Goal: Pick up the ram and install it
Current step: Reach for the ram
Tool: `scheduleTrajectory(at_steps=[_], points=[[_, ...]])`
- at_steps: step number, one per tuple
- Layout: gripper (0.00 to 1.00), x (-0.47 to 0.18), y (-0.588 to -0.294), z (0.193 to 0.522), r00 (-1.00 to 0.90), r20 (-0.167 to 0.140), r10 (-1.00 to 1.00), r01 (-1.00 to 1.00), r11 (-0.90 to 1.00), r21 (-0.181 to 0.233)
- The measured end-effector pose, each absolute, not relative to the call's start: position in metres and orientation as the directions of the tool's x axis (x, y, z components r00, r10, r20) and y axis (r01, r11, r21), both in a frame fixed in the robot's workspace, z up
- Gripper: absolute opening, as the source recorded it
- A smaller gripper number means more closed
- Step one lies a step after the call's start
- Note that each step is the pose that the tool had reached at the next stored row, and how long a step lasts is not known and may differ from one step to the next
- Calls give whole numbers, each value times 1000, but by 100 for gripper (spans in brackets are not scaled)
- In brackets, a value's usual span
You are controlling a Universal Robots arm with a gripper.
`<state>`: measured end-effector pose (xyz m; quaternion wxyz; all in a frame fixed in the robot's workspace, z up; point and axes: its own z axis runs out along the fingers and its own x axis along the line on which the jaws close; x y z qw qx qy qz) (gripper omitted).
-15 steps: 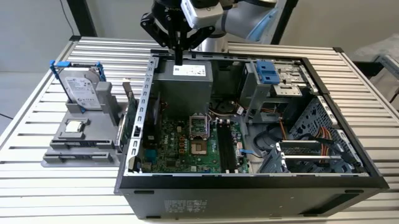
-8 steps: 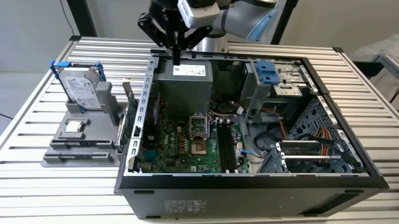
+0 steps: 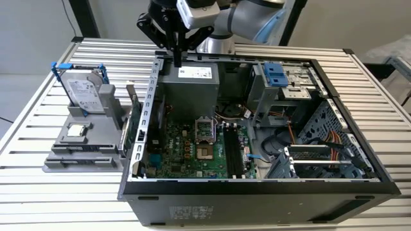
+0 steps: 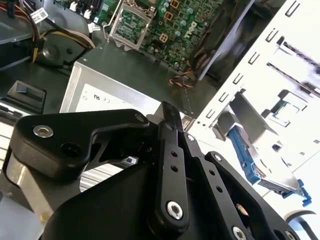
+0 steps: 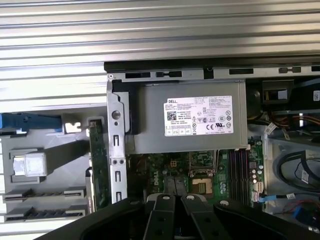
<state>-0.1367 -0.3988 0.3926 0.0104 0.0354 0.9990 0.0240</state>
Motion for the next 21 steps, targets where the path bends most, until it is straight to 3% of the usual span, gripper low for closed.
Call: scheduleTrajectory(at_steps=[21], points=[[0, -151, -399, 393, -997, -19, 71, 70, 996, 49]])
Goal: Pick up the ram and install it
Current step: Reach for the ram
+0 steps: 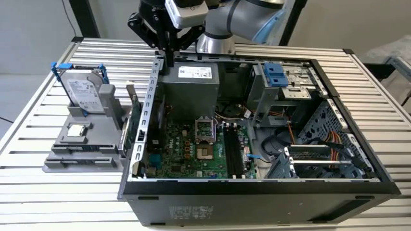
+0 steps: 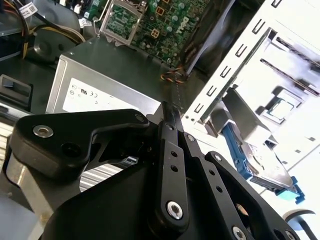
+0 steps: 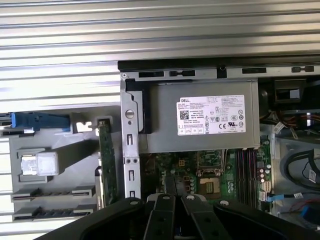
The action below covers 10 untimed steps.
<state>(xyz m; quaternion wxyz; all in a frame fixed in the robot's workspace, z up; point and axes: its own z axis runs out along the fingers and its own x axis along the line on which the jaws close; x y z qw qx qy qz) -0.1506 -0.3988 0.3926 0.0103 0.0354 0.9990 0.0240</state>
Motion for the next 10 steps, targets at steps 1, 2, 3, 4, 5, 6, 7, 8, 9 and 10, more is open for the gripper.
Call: scheduleTrajectory(at_steps=[1, 2, 3, 4, 5, 6, 7, 8, 9, 10], points=[[0, -151, -399, 393, -997, -19, 71, 70, 996, 49], [0, -152, -399, 393, -997, -19, 71, 70, 996, 49], [0, -152, -399, 393, -997, -19, 71, 70, 996, 49], [0, -153, -399, 393, -997, -19, 71, 70, 996, 49], [0, -153, -399, 393, -997, -19, 71, 70, 996, 49], [0, -154, -399, 393, -997, -19, 71, 70, 996, 49], [0, -154, -399, 393, -997, -19, 71, 70, 996, 49], [0, -155, -399, 393, -997, -19, 71, 70, 996, 49], [0, -156, -399, 393, -997, -19, 71, 70, 996, 49], [0, -156, -399, 393, -997, -19, 71, 70, 996, 49]])
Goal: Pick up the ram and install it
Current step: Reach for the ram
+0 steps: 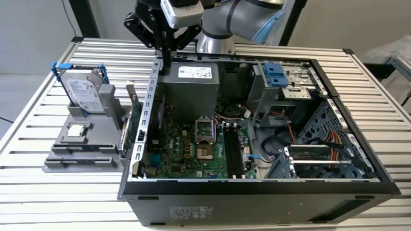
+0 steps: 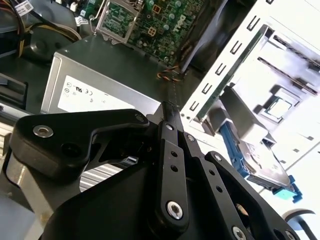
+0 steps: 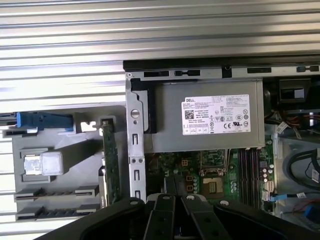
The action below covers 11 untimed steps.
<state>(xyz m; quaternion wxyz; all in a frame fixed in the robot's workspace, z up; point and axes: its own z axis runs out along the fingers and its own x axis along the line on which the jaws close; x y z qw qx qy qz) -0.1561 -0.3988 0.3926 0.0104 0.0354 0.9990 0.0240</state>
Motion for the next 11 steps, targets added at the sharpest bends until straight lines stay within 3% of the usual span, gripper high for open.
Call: scheduleTrajectory(at_steps=[11], points=[[0, -163, -399, 393, -997, -19, 71, 70, 996, 49]])
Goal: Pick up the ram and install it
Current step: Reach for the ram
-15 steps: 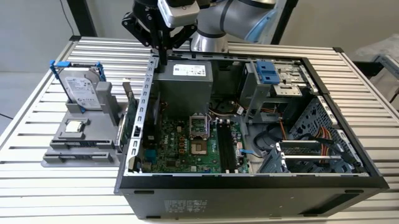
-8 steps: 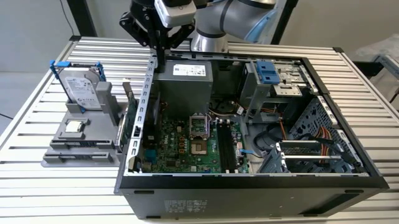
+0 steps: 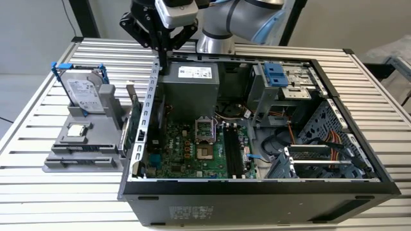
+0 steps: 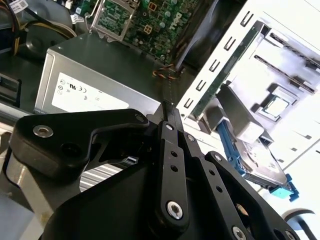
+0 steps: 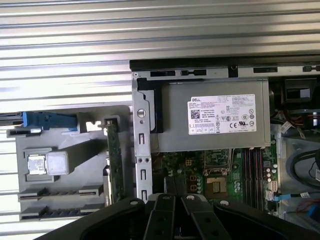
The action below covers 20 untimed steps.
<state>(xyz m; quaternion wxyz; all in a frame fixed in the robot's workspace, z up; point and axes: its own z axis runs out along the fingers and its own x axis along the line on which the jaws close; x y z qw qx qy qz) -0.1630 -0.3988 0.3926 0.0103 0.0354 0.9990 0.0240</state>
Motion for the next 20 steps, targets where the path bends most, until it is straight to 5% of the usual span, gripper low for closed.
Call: scheduleTrajectory(at_steps=[20], points=[[0, -173, -399, 393, -997, -19, 71, 70, 996, 49]])
